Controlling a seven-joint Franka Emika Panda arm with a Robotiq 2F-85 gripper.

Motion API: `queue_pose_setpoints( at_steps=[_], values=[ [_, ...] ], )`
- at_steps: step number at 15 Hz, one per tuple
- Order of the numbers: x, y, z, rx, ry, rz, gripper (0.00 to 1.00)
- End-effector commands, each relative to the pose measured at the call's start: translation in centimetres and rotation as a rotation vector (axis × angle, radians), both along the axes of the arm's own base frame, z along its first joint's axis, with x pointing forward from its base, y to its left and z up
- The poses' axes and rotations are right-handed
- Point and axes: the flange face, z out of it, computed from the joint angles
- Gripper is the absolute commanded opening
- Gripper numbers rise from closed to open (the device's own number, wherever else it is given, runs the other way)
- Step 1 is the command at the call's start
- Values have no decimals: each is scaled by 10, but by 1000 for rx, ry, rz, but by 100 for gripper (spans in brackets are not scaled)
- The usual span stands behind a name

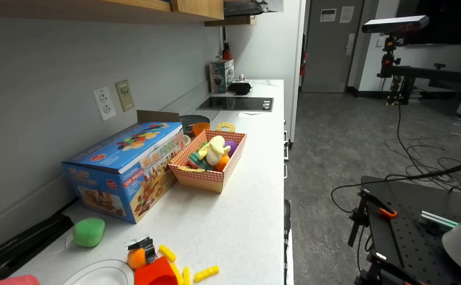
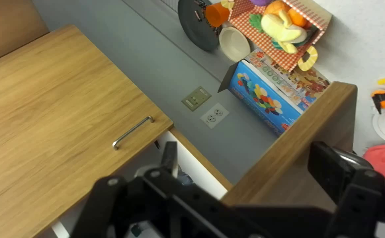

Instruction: Close the left door of the open upper cabinet then open the right door

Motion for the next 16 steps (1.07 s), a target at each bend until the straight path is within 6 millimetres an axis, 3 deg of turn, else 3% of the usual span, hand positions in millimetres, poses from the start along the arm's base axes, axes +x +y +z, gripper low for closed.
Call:
queue_pose_setpoints(
  at_steps=[1,3,7,16],
  values=[
    [30,-14,-25,-121,-115,-53,100],
    [52,-31,-42,-164,-183,-83,100],
    [82,-48,-70,-221,-281,-109,100],
    [110,-57,-94,-185,-286,-113,100]
  ],
)
